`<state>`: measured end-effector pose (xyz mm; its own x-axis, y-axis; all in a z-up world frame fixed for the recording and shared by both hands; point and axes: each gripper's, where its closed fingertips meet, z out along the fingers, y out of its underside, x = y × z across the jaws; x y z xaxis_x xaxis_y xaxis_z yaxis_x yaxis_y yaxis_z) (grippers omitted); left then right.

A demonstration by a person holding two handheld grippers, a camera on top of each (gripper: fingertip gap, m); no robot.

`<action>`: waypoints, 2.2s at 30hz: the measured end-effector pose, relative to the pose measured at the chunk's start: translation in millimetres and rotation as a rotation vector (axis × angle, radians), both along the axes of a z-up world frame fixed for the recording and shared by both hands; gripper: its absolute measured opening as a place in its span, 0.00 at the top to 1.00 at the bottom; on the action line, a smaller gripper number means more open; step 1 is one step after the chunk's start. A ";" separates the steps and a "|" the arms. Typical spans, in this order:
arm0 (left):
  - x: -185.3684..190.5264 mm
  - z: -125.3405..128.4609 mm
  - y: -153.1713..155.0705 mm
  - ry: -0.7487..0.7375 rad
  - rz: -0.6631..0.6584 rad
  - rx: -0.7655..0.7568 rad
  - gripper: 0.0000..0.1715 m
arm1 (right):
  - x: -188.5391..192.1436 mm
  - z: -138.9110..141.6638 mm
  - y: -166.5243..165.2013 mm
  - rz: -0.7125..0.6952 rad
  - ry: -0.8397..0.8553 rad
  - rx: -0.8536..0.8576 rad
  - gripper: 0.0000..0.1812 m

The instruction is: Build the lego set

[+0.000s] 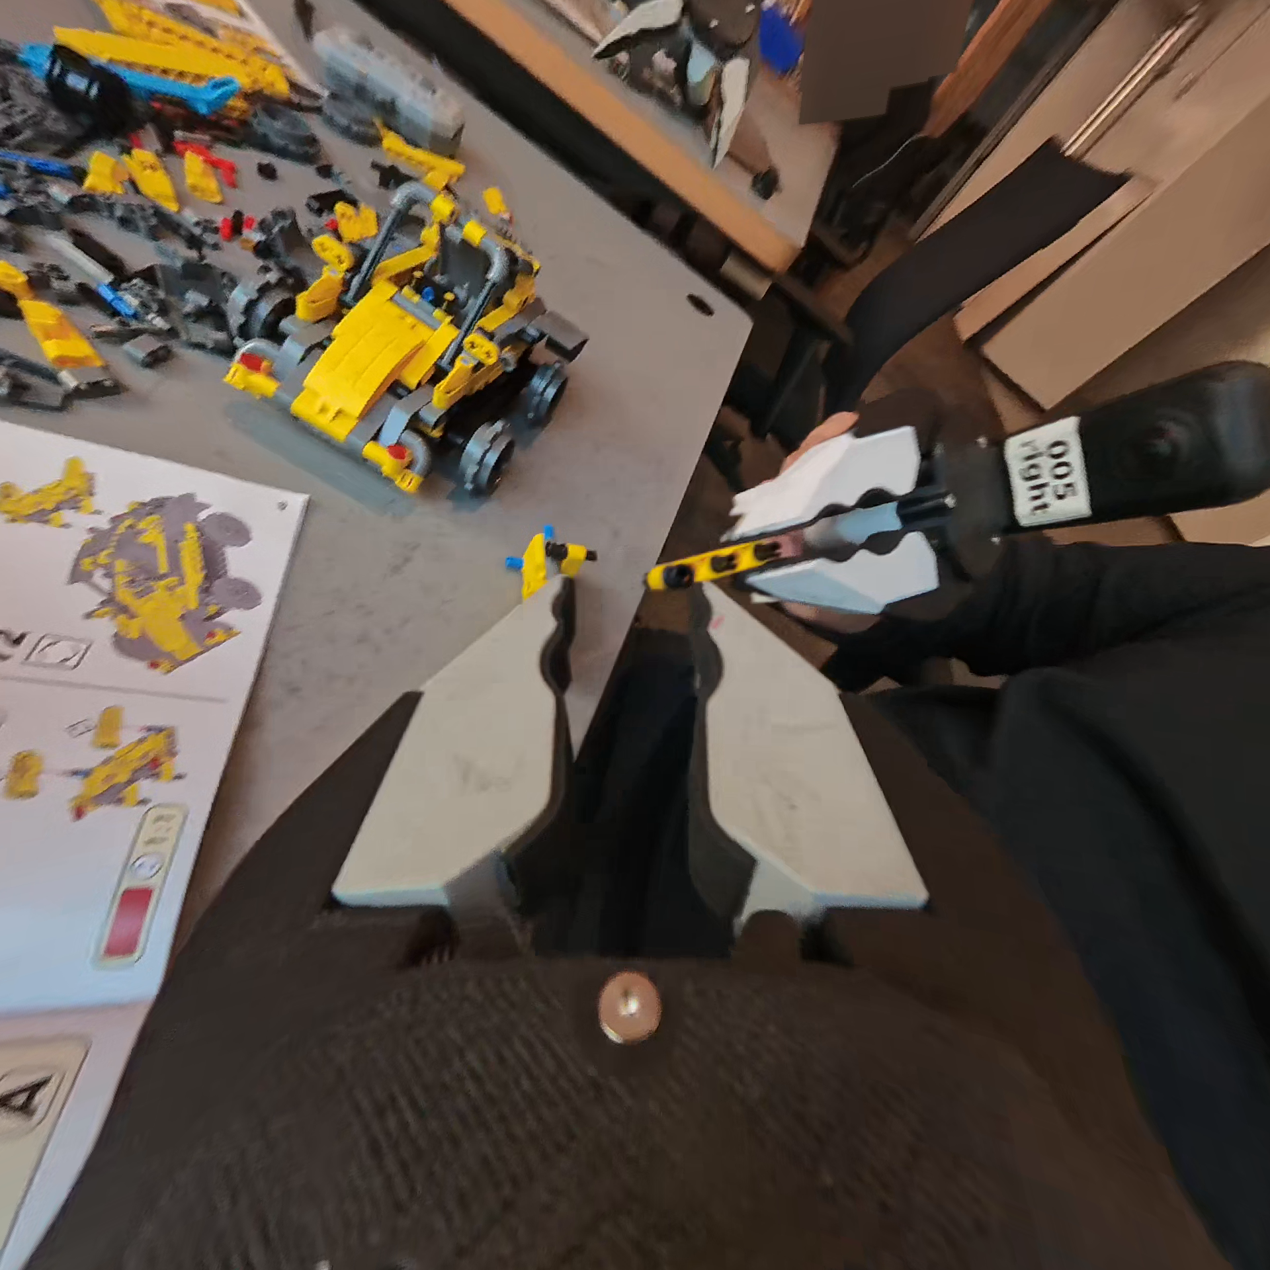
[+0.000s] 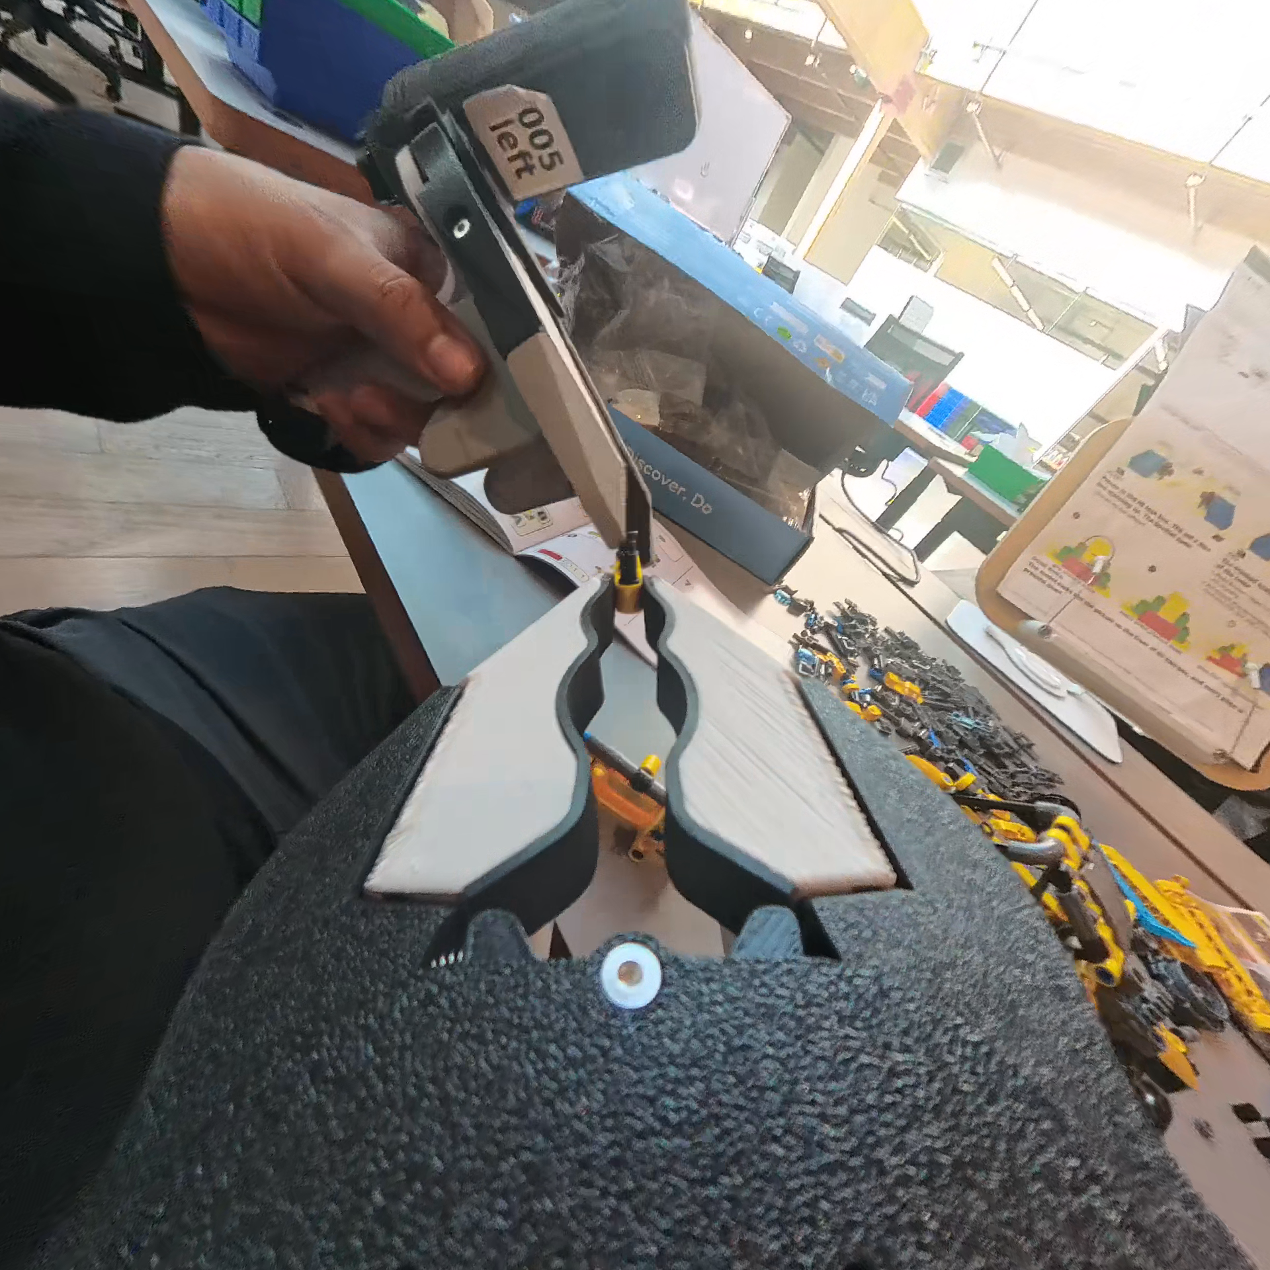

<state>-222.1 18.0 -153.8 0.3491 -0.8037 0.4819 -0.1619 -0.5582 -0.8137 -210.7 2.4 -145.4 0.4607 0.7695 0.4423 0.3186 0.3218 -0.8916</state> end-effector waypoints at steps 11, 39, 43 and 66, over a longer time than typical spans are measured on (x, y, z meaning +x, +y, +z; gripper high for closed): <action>15.6 4.0 -12.8 -0.251 -0.114 -0.267 0.74 | 4.9 18.2 -5.7 -0.023 0.042 0.104 0.96; 22.7 7.9 -9.3 -0.354 -0.078 -0.306 0.83 | 2.4 0.3 -2.7 0.009 0.045 0.085 0.96; 19.5 -3.2 -6.2 -0.205 -0.045 -0.194 0.83 | -0.9 -13.8 1.3 0.010 -0.014 0.079 0.95; 9.8 -11.7 4.9 0.388 0.050 0.488 0.83 | 7.5 5.9 -3.6 0.114 0.092 -0.196 0.90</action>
<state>-212.3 22.9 -165.4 0.4676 -0.8775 -0.1064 -0.4801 -0.1511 -0.8641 -203.2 -1.2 -139.5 0.3972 0.8858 0.2399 0.2048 0.1692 -0.9641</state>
